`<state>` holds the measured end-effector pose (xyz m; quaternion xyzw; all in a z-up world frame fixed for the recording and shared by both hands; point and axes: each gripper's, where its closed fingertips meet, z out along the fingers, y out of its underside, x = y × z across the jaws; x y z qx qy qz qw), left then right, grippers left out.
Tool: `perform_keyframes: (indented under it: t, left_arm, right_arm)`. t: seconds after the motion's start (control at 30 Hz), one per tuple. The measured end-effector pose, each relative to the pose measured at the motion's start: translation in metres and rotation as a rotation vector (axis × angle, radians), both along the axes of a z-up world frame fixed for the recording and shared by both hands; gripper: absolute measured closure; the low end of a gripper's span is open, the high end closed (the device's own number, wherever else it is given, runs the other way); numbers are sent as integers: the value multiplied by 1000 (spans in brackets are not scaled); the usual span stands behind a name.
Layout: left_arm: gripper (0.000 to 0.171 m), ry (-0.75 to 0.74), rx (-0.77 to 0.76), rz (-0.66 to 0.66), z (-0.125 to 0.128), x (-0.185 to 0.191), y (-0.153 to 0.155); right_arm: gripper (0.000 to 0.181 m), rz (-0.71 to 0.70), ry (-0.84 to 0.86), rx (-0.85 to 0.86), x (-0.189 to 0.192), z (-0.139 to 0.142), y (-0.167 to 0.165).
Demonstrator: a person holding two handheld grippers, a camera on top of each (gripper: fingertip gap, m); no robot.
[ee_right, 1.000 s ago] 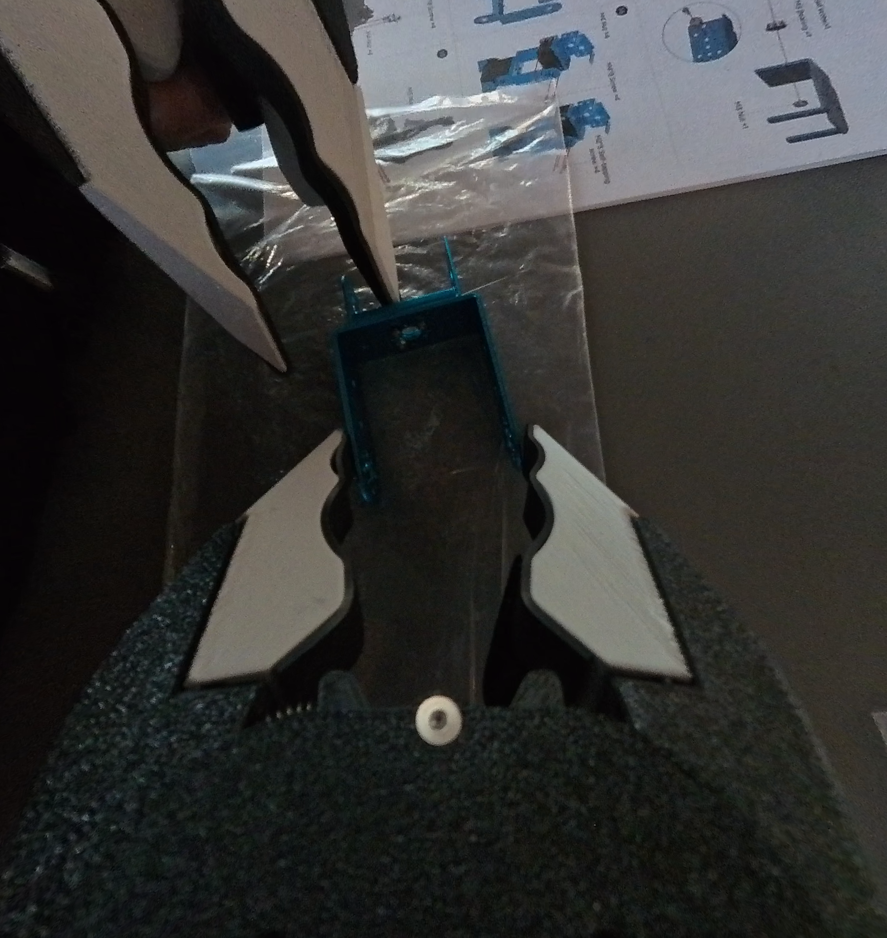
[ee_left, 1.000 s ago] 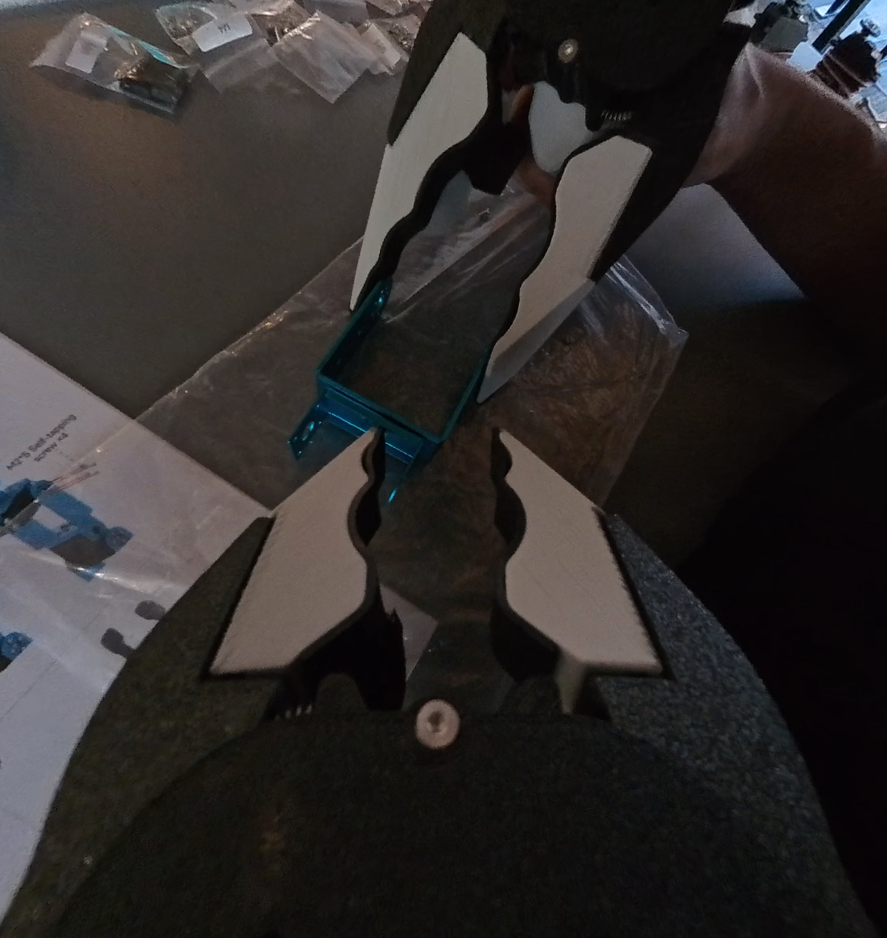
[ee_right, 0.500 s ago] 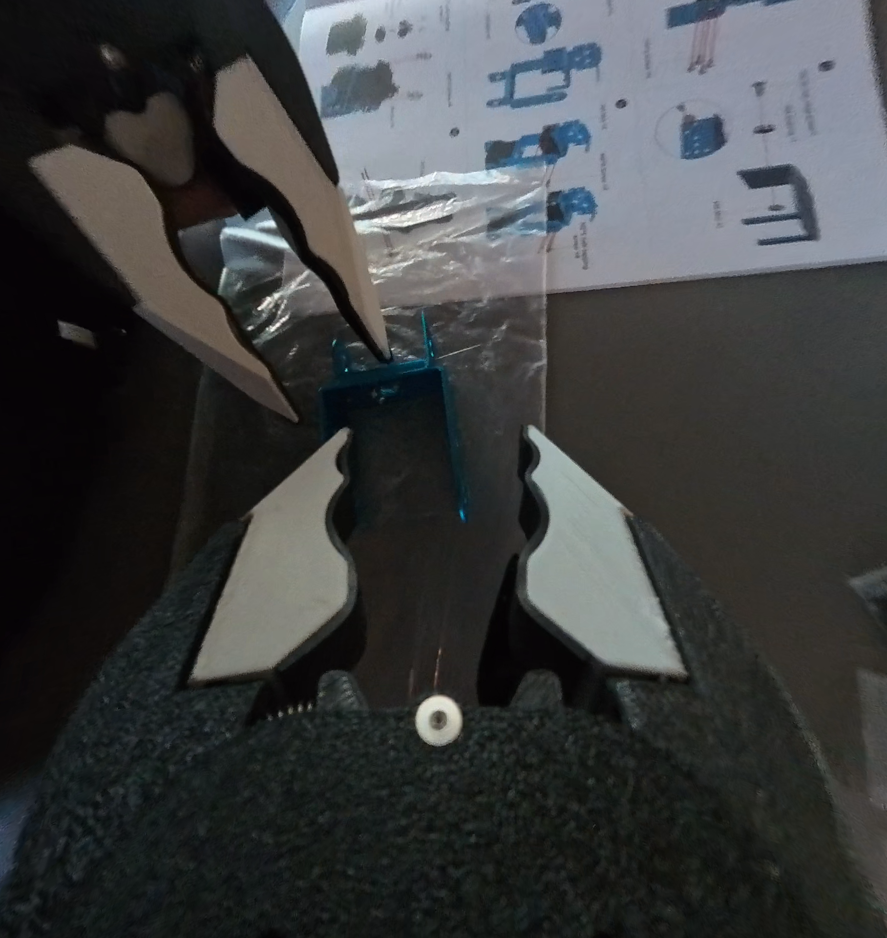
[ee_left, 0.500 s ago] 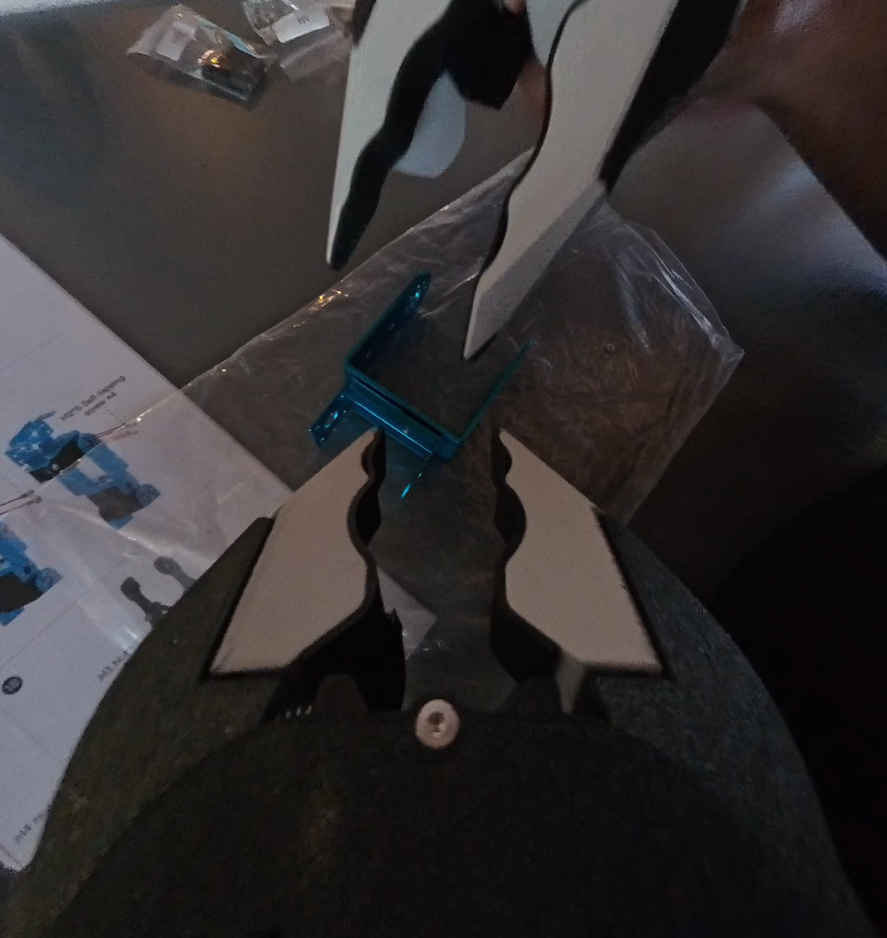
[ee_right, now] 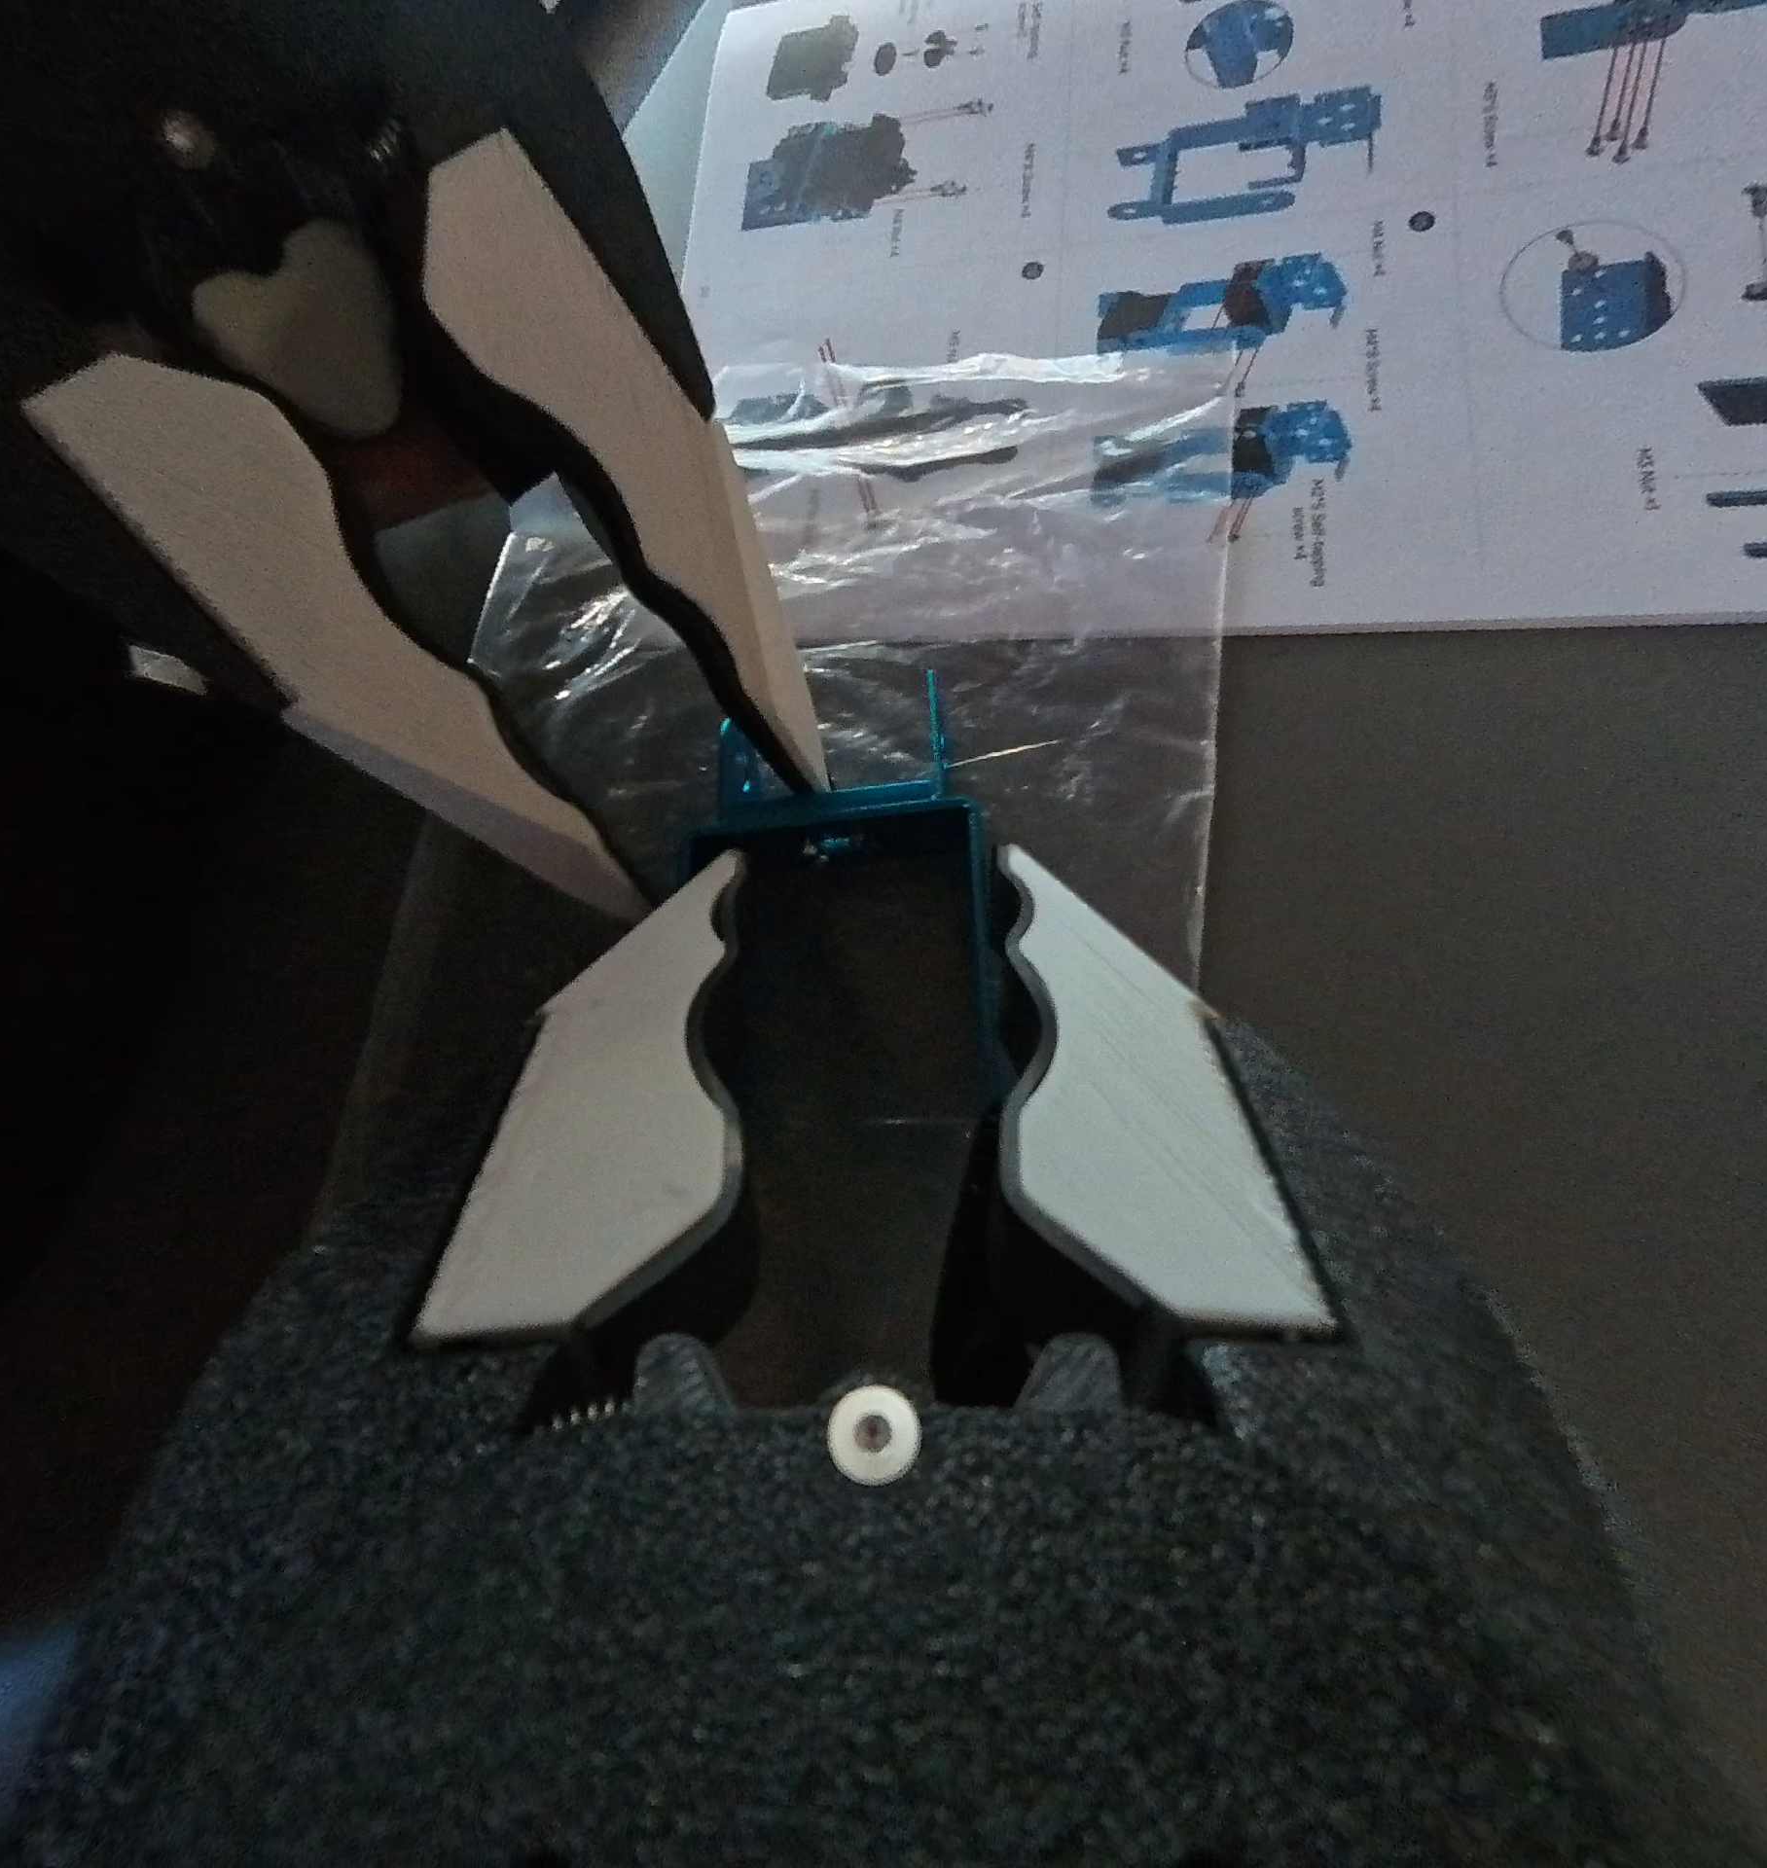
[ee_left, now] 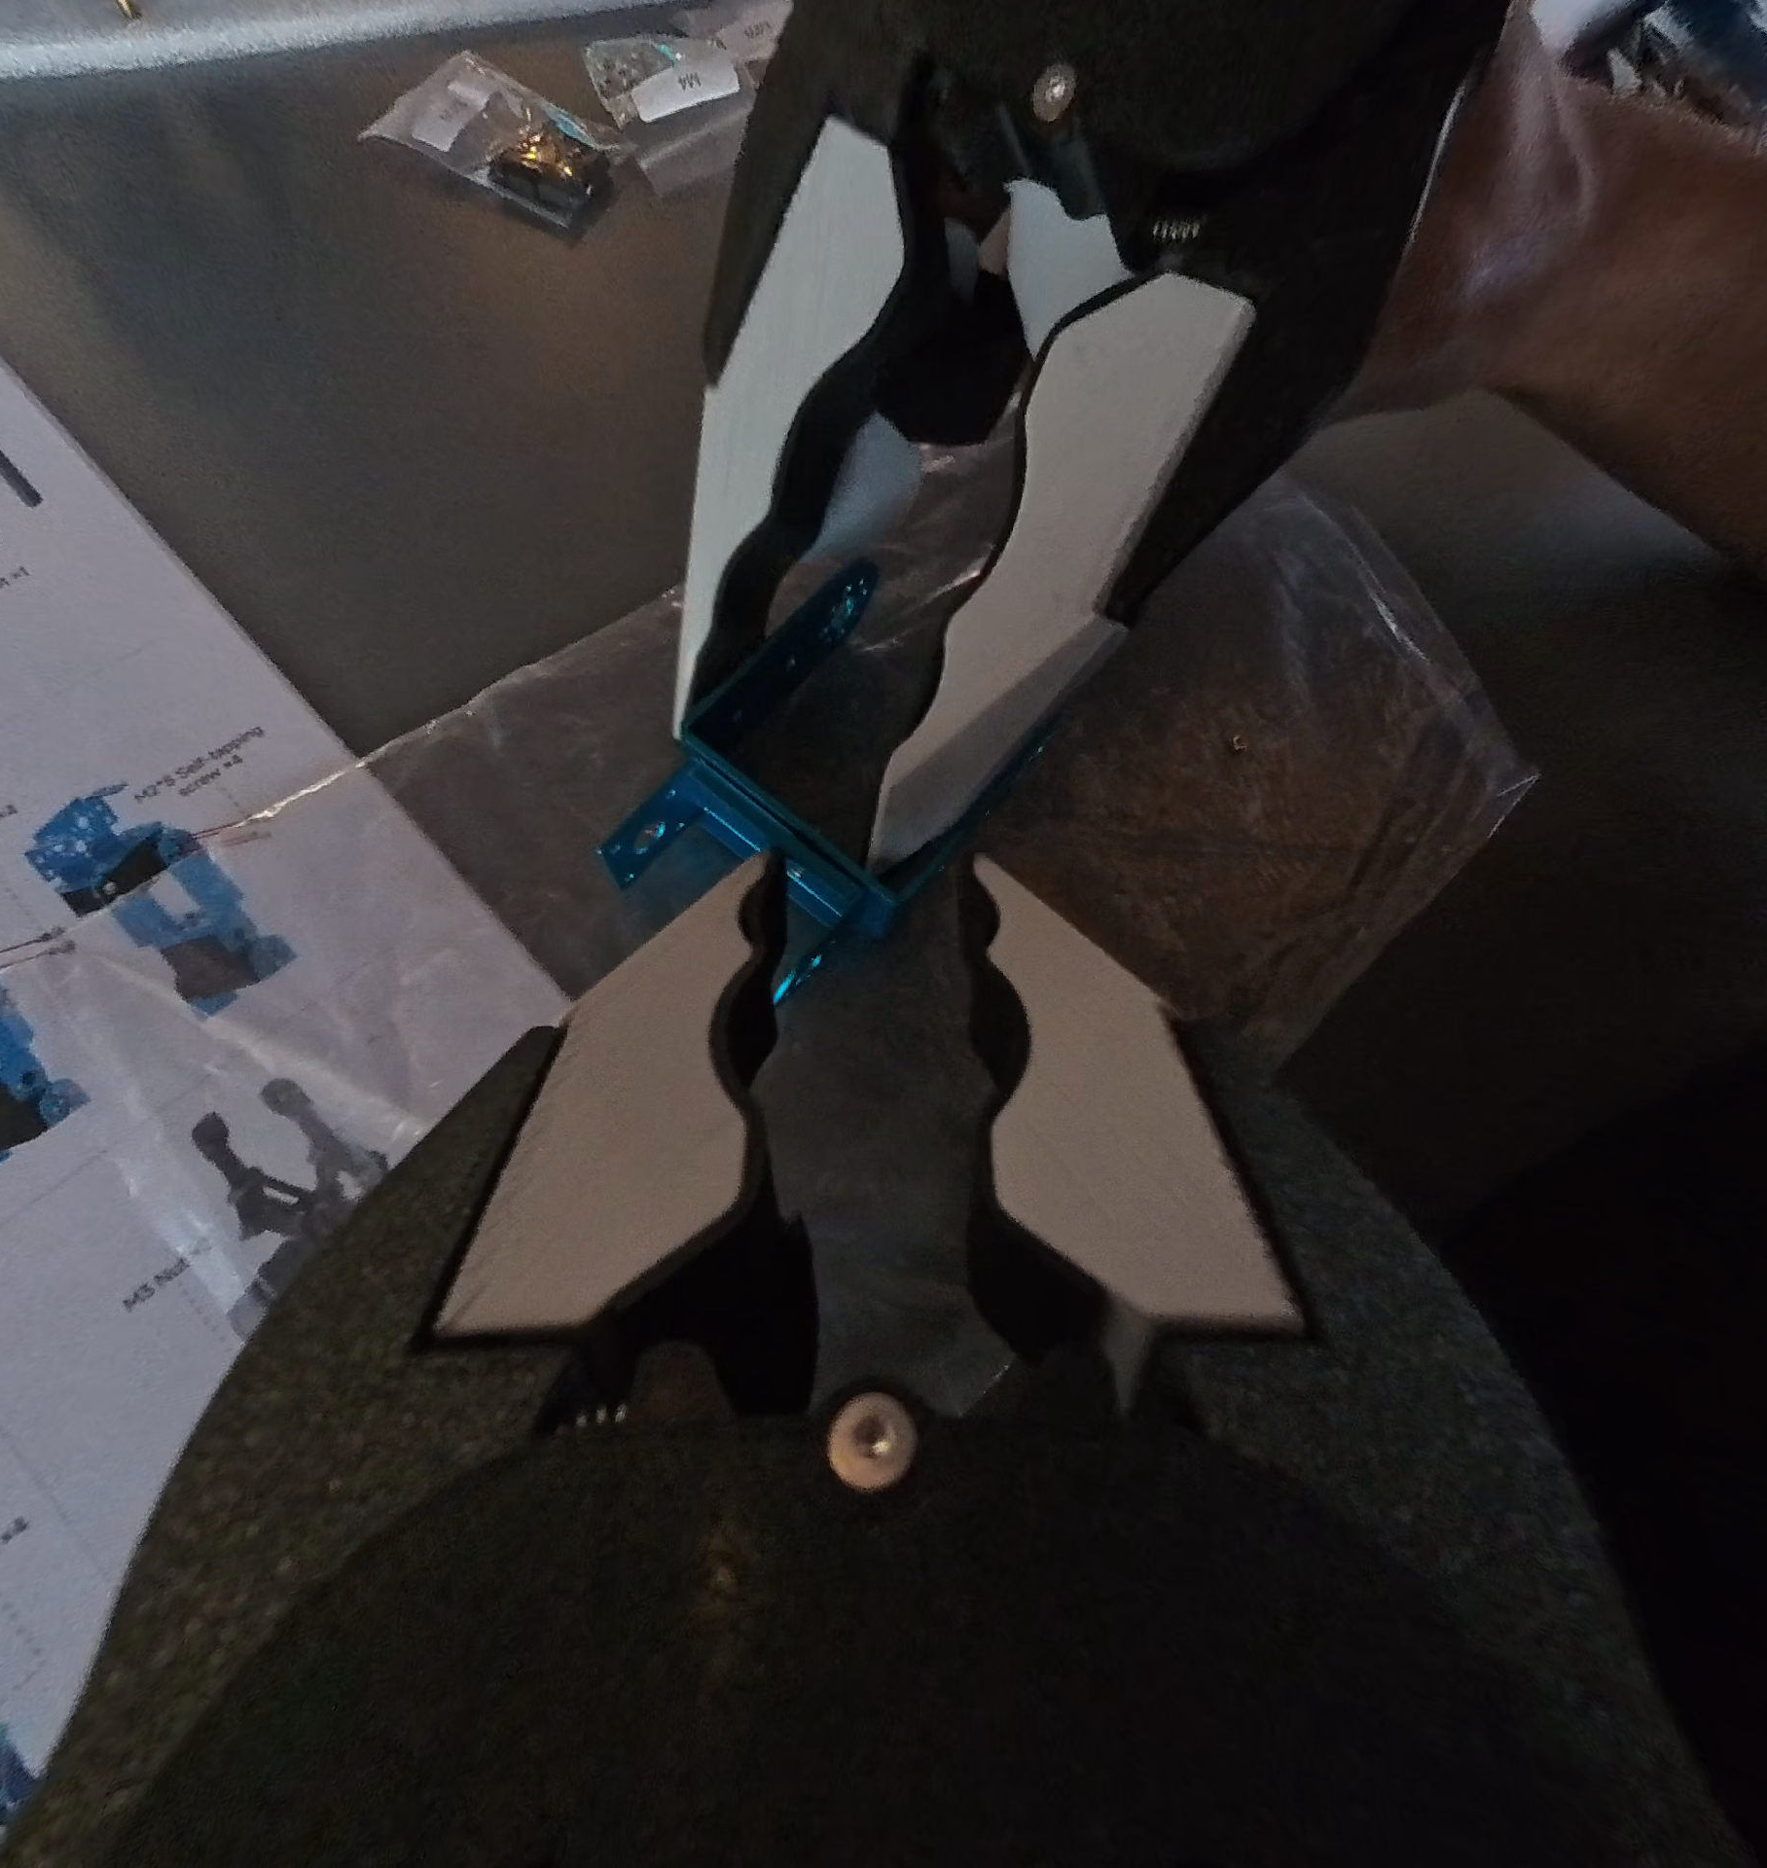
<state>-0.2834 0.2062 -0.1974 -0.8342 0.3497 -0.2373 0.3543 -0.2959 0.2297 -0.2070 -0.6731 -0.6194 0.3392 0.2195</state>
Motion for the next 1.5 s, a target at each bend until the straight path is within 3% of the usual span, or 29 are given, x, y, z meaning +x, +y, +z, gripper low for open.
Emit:
perform_keyframes:
  t: [1.5]
  left_arm:
    - [142, -1, -13, -19, -2, 2, -1]
  right_arm:
    - [143, -31, -19, -104, 2, 1, 2]
